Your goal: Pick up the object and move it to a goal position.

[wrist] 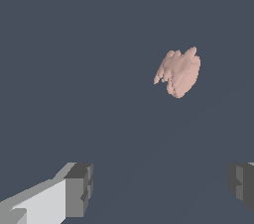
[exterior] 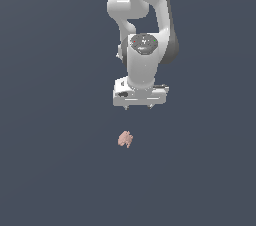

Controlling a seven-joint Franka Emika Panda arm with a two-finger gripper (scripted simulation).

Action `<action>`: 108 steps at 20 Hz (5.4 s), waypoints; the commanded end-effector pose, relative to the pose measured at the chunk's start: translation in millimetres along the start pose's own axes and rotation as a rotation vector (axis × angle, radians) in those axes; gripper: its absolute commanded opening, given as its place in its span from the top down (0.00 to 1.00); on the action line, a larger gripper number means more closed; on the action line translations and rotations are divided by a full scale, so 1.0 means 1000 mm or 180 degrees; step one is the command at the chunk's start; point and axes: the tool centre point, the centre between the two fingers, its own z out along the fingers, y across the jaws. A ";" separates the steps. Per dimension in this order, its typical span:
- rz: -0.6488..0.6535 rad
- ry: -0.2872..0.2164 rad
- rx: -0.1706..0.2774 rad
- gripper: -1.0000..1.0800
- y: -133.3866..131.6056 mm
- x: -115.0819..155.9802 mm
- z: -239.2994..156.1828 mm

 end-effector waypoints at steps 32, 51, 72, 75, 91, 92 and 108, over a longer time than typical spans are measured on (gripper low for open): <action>0.0707 -0.0041 -0.0004 0.04 0.020 0.040 0.034; 0.1530 0.0046 -0.0034 0.04 0.060 0.082 0.069; 0.1547 0.0050 -0.0033 1.00 0.062 0.084 0.119; 0.1547 0.0050 -0.0033 1.00 0.062 0.084 0.119; 0.1547 0.0050 -0.0033 1.00 0.064 0.067 0.099; 0.1547 0.0050 -0.0033 1.00 0.065 0.064 0.096; 0.1547 0.0049 -0.0027 1.00 0.078 -0.014 0.000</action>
